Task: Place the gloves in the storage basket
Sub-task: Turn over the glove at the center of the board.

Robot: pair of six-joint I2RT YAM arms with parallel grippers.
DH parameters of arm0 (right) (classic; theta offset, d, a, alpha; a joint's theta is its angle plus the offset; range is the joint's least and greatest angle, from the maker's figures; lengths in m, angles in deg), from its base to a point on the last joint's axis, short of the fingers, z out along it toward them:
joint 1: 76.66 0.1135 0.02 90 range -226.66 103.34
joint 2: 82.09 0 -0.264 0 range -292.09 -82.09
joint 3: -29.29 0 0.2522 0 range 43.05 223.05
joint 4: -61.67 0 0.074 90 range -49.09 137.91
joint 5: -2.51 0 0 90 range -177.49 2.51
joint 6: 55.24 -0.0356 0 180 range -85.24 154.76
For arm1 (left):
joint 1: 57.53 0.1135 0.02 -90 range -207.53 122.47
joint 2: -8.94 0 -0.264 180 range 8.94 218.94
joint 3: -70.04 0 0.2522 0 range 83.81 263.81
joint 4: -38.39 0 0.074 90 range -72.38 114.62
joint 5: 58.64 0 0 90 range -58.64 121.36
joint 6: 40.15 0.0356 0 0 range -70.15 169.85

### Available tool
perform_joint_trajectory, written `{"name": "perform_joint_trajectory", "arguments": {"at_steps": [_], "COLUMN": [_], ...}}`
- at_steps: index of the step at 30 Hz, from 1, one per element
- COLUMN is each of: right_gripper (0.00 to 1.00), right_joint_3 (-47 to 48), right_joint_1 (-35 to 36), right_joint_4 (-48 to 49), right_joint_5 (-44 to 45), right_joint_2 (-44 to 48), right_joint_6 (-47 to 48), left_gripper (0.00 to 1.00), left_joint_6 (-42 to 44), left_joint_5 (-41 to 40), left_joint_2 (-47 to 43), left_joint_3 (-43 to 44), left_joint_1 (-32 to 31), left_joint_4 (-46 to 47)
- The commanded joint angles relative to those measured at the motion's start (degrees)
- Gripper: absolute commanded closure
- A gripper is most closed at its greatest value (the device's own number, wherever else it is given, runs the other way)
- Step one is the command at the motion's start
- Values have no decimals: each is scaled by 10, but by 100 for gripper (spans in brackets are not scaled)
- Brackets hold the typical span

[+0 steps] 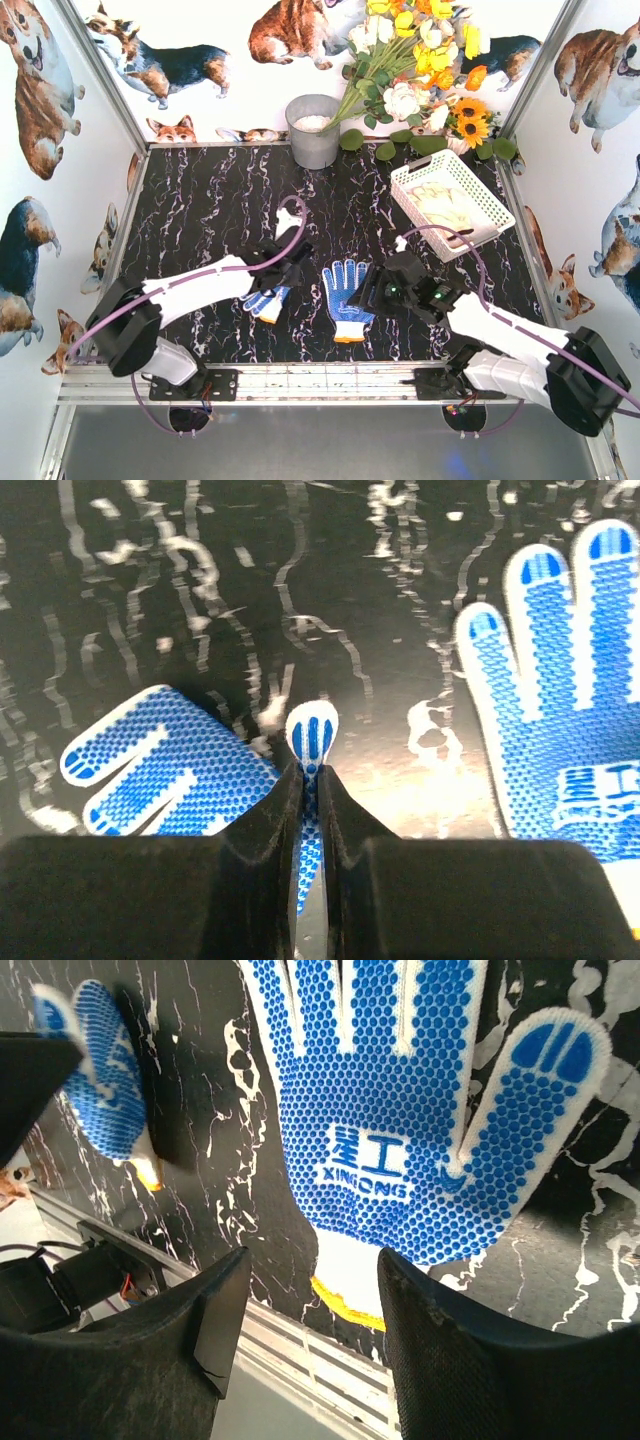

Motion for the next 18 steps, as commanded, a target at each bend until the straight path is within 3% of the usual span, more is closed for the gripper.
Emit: {"name": "perform_joint_trajectory", "arguments": {"at_steps": [1,2,6,8,13,18], "right_gripper": [43,43,43,43,44,46], "right_joint_3": [-14,-16,-7,-1,32,127], "right_joint_1": [4,4,5,6,36,106], "right_joint_4": [6,-2,-35,-37,-14,-17], "right_joint_5": [39,45,52,50,46,74], "right_joint_2": [46,54,75,76,48,-50], "right_joint_6": [-10,-9,6,18,64,130], "left_gripper": [94,89,51,42,34,33], "left_joint_6": [-24,-23,-17,-11,-8,2], "left_joint_5": [80,92,77,64,77,166], "left_joint_2": [38,43,18,-14,-92,-137], "left_joint_3": [14,13,9,4,-46,-131], "left_joint_1": [-14,-14,-13,-7,46,164], "left_joint_4": [91,104,110,95,61,67]}}
